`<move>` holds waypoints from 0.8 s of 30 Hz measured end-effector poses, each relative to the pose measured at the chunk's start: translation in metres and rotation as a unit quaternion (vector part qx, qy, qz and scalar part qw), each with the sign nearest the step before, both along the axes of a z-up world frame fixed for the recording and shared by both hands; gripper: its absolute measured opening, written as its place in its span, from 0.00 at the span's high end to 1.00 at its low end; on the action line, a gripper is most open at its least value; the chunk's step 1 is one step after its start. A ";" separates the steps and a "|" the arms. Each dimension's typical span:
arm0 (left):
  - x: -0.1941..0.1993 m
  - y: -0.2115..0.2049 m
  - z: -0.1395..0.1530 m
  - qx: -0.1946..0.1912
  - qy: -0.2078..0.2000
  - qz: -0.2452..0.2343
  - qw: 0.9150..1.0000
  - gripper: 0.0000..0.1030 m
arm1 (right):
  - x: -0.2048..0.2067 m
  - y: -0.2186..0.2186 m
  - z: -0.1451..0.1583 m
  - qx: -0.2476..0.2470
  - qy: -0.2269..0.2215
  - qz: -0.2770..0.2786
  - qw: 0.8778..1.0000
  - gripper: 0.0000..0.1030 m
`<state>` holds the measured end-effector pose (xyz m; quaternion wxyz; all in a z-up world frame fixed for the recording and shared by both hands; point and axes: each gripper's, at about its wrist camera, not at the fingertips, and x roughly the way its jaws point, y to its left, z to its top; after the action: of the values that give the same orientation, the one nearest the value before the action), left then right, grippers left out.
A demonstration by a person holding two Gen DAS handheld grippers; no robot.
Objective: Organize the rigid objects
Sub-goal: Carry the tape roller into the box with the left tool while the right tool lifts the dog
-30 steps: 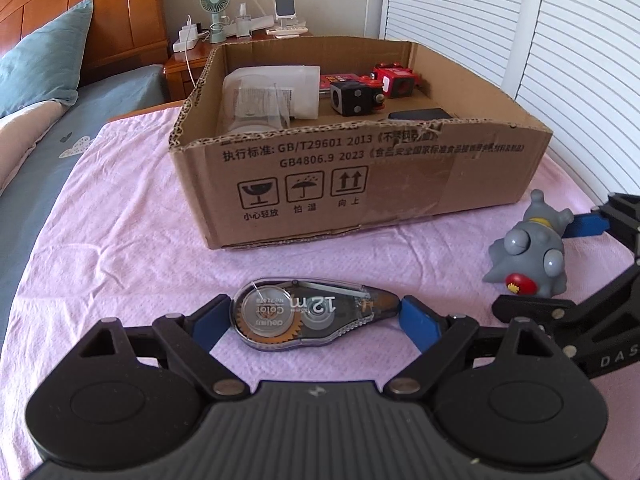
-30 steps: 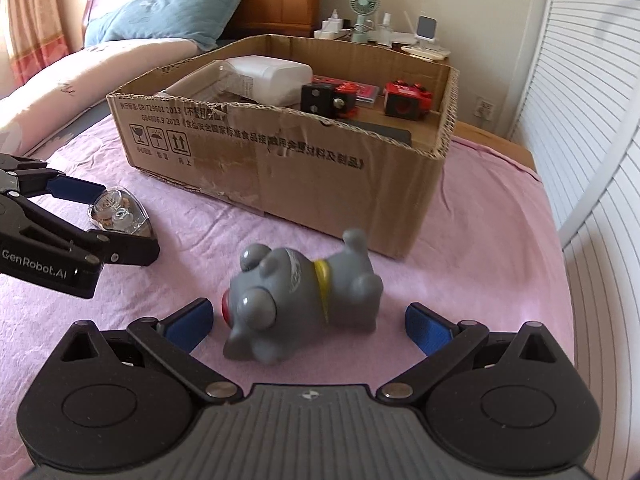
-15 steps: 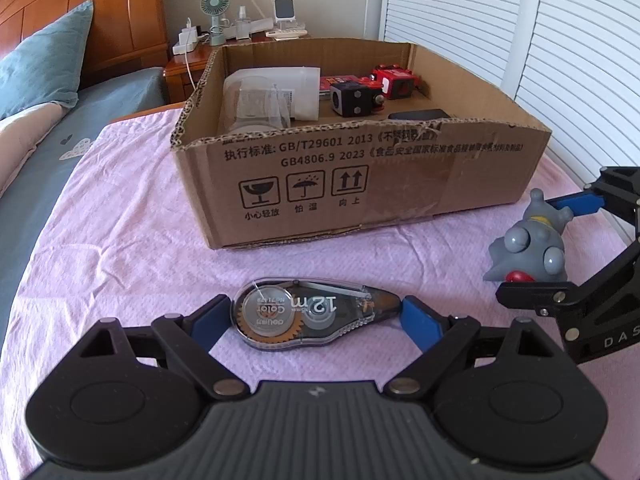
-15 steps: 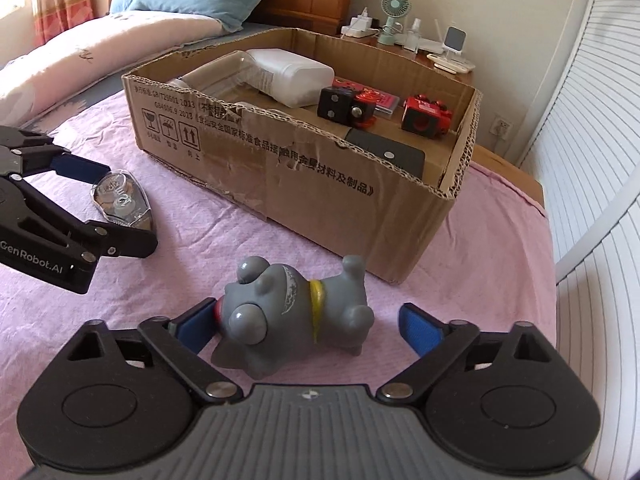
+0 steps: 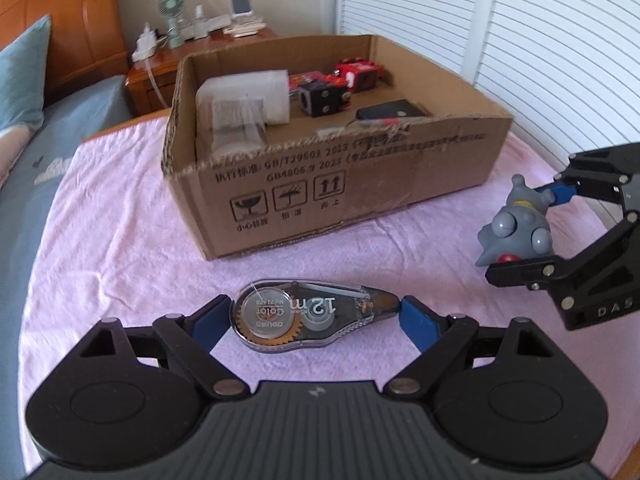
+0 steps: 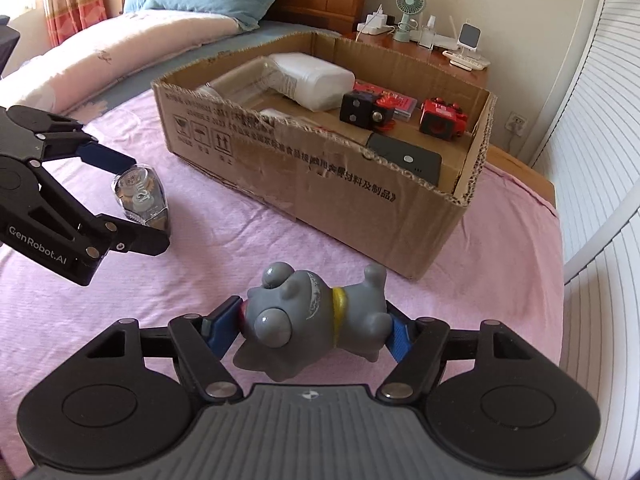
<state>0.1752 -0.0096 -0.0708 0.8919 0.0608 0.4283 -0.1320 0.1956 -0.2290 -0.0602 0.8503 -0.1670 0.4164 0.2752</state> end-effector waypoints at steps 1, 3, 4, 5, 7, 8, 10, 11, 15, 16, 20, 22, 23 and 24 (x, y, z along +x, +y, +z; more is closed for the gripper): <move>-0.001 0.001 0.005 0.000 0.000 -0.008 1.000 0.13 | -0.003 -0.001 0.004 0.003 0.001 0.002 1.000 0.26; -0.002 0.002 0.016 0.000 -0.001 -0.023 1.000 0.13 | -0.007 -0.003 0.013 0.007 -0.004 0.004 1.000 0.26; -0.002 0.002 0.021 0.001 -0.003 -0.028 1.000 0.13 | -0.009 -0.004 0.019 0.010 -0.007 0.008 1.000 0.26; -0.001 0.002 0.027 0.000 -0.005 -0.033 0.999 0.13 | -0.011 -0.005 0.024 0.012 -0.010 0.010 1.000 0.26; 0.003 0.000 0.041 -0.005 -0.014 -0.042 0.999 0.13 | -0.013 -0.007 0.035 0.017 -0.018 0.011 1.000 0.26; 0.005 -0.001 0.047 -0.007 -0.022 -0.046 0.999 0.13 | -0.013 -0.008 0.040 0.020 -0.023 0.011 0.999 0.26; 0.010 -0.006 0.059 -0.011 -0.038 -0.056 0.998 0.13 | -0.012 -0.011 0.051 0.027 -0.032 0.008 0.999 0.26; 0.014 -0.010 0.064 -0.011 -0.047 -0.059 0.997 0.13 | -0.012 -0.012 0.056 0.028 -0.036 0.007 0.999 0.26; 0.040 -0.026 0.072 -0.009 -0.068 -0.065 0.996 0.13 | -0.006 -0.014 0.068 0.030 -0.056 -0.005 0.998 0.26; 0.047 -0.029 0.070 -0.011 -0.067 -0.065 0.996 0.13 | -0.005 -0.015 0.069 0.031 -0.056 -0.008 0.998 0.26; 0.079 -0.042 0.057 -0.015 -0.052 -0.049 0.997 0.13 | 0.003 -0.017 0.073 0.034 -0.057 -0.021 0.998 0.26; 0.091 -0.045 0.052 -0.015 -0.053 -0.036 0.998 0.13 | 0.006 -0.018 0.074 0.036 -0.056 -0.026 0.997 0.26; 0.096 -0.046 0.049 -0.017 -0.053 -0.029 0.998 0.13 | 0.008 -0.018 0.075 0.037 -0.056 -0.029 0.997 0.26; 0.100 -0.045 0.047 -0.020 -0.052 -0.020 0.998 0.12 | 0.009 -0.018 0.075 0.036 -0.057 -0.031 0.997 0.26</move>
<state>0.2754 -0.0544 -0.0236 0.9110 0.0581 0.3776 -0.1550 0.2044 -0.2469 0.0149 0.8865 -0.1385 0.3617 0.2532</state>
